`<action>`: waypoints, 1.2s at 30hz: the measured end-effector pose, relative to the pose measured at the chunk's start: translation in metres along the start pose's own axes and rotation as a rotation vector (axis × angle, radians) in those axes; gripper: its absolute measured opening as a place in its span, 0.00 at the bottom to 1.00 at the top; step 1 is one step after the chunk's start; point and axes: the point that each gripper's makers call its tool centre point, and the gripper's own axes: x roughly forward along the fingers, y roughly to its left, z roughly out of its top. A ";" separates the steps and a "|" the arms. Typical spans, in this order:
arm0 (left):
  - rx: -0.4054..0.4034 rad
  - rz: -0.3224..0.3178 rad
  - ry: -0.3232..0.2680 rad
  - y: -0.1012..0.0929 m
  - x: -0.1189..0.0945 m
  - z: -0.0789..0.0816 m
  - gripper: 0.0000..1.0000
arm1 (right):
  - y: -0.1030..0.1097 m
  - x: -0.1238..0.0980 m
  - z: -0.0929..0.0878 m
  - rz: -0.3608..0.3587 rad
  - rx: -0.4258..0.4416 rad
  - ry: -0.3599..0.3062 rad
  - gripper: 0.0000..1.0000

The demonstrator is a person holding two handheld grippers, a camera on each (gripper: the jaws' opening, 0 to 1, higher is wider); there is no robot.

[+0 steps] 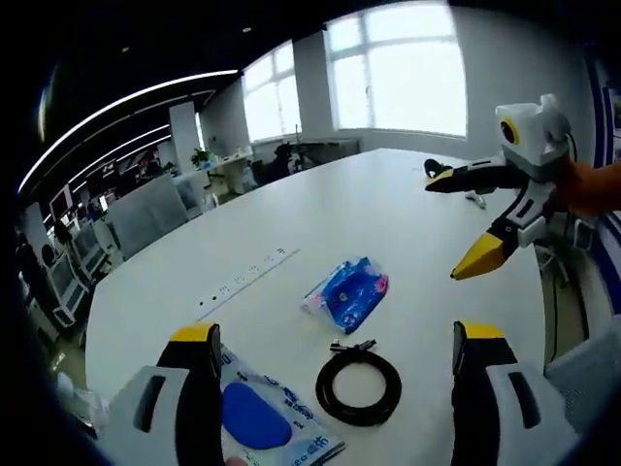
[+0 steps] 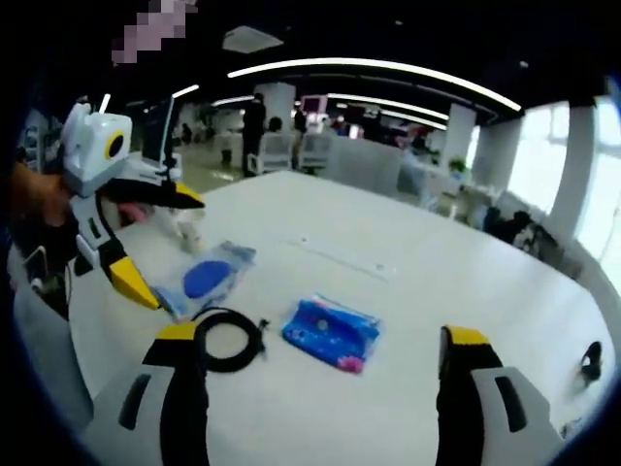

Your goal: Arrange the tabletop items into an orderly group along one side of the table until the central work area is clear of visible clutter.

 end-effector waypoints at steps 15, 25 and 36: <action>0.011 0.015 0.010 0.005 -0.015 -0.025 0.98 | 0.022 0.000 0.004 0.020 -0.046 -0.006 0.95; -0.009 0.033 0.033 0.012 -0.026 -0.050 0.97 | 0.038 0.009 -0.007 0.052 -0.060 0.023 0.94; -0.027 0.060 0.048 0.026 -0.033 -0.078 0.95 | 0.053 0.022 -0.012 0.089 -0.097 0.050 0.94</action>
